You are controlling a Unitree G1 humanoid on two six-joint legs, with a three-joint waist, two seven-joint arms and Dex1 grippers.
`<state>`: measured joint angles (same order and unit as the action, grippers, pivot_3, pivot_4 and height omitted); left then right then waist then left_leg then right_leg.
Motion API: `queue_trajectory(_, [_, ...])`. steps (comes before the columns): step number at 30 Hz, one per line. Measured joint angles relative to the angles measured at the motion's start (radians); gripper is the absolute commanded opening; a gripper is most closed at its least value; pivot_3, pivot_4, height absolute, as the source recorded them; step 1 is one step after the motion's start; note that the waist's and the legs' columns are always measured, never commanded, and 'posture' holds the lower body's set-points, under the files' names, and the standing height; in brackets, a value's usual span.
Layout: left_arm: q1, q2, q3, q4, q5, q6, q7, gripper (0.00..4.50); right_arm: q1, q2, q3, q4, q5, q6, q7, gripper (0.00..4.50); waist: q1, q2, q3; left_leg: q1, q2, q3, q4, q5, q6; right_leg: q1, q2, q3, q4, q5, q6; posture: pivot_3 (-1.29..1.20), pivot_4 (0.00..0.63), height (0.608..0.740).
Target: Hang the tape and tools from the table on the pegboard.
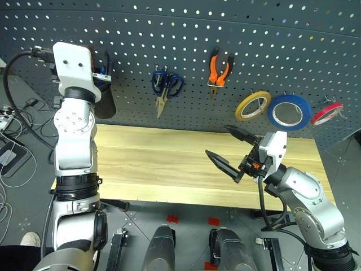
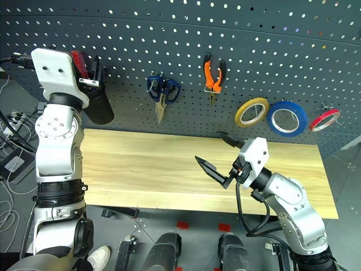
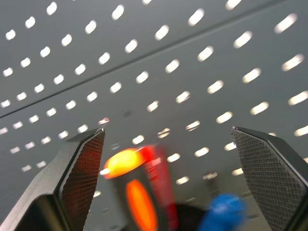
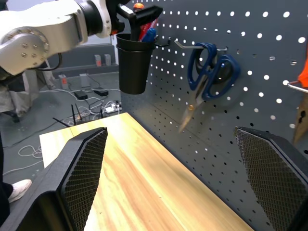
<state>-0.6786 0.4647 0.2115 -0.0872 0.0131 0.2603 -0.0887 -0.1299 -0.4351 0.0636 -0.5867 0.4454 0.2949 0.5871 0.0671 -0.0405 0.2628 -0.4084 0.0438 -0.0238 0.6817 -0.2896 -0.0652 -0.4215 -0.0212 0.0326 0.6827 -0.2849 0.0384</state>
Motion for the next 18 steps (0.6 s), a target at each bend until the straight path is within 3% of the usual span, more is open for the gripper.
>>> queue_trajectory(9, [0.168,-0.05,-0.136,-0.32,-0.033,0.098,-0.1,4.46,0.045,-0.011,-0.044,-0.025,-0.04,0.041,-0.087,4.5,-0.003,0.002,-0.002,0.001,0.0,0.001,0.0,0.0,0.0,0.0,0.0,0.002,0.0,0.0,0.0,0.11,0.222,0.74])
queue_trajectory(18, [0.479,-0.216,-0.239,-0.421,-0.058,0.312,-0.075,4.46,0.169,0.12,-0.04,-0.05,-0.26,0.219,-0.422,4.5,-0.008,0.004,-0.018,0.002,0.0,0.001,-0.001,0.0,0.0,0.001,0.0,0.003,0.0,0.0,0.0,0.08,0.206,0.74])
